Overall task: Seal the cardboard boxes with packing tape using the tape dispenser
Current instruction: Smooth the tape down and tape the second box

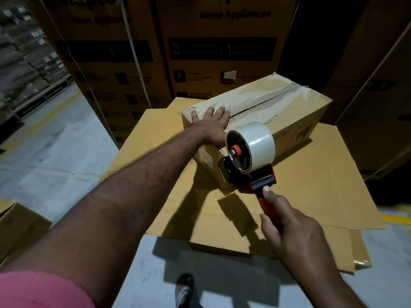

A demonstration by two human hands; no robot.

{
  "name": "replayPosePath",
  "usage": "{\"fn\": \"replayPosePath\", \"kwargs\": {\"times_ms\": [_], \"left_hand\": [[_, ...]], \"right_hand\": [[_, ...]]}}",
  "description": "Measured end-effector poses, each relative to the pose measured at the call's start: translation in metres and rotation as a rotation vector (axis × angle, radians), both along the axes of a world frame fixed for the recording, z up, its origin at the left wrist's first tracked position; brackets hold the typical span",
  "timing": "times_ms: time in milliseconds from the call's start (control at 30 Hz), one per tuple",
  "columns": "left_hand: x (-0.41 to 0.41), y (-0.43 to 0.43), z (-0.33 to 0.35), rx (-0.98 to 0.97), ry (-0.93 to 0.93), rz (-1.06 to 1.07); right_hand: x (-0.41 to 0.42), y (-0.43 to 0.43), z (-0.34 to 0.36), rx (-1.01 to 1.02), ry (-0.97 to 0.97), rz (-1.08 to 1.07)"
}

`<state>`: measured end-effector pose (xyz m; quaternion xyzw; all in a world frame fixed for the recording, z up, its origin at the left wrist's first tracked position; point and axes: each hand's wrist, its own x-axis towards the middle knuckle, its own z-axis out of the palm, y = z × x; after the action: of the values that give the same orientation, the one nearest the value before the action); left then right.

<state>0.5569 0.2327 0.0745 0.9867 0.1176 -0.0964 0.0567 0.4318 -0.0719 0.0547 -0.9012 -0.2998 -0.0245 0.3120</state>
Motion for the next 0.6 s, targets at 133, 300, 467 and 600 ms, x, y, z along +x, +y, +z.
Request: {"fn": "replayPosePath", "kwargs": {"times_ms": [133,300,467,600], "left_hand": [[-0.001,-0.004,-0.001,0.01,-0.012,0.038],[-0.02,-0.025,0.018,-0.164,0.053,0.039],[-0.056,-0.052,0.049,-0.352,0.082,0.02],[-0.058,-0.057,0.04,-0.278,0.06,-0.022]], "right_hand": [[-0.01,0.013,0.002,0.045,0.108,-0.063],[-0.008,0.021,0.007,-0.062,0.002,-0.026],[-0.004,0.018,0.005,-0.069,-0.044,-0.012],[-0.005,0.009,0.007,-0.054,-0.012,-0.035]]}}
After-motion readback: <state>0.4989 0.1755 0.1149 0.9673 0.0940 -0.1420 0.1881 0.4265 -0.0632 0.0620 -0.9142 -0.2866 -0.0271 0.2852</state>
